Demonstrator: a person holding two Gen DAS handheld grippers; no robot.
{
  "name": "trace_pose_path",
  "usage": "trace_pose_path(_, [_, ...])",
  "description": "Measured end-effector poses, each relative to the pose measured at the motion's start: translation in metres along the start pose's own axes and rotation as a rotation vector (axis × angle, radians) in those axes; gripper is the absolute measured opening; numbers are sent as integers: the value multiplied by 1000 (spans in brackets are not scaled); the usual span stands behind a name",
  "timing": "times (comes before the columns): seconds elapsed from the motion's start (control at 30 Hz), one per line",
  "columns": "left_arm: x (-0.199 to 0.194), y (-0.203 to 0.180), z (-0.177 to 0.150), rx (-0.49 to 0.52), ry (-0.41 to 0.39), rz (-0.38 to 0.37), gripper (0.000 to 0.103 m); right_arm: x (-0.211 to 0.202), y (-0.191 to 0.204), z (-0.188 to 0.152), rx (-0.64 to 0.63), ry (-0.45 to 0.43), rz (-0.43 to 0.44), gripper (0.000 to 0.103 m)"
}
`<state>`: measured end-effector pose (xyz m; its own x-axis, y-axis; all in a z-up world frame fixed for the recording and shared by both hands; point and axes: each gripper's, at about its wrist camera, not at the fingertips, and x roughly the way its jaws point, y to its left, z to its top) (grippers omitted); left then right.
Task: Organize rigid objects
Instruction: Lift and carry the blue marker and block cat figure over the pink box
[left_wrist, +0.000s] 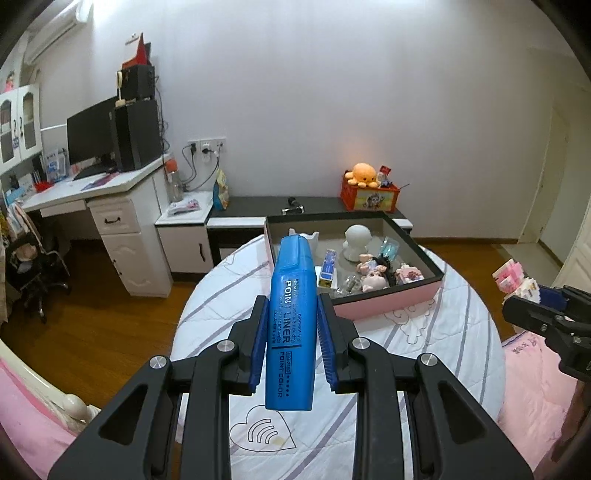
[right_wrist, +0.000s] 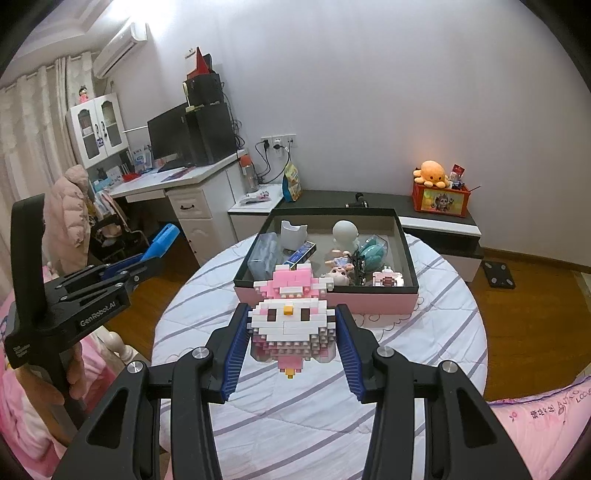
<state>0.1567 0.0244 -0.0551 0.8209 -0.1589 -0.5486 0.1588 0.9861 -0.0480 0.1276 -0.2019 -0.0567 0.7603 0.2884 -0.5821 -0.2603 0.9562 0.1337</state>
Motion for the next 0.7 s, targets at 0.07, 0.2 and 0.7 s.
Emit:
trace_pose_path(0.07, [-4, 0, 1, -3, -6, 9, 26, -1, 0, -1, 5, -1, -1, 47])
trace_pose_path(0.2, [-6, -3, 0, 2, -9, 2, 26, -3, -1, -3, 14, -2, -5, 47])
trace_pose_path(0.7, [67, -7, 27, 32, 62, -24, 26, 50, -30, 22, 65, 26, -4, 47])
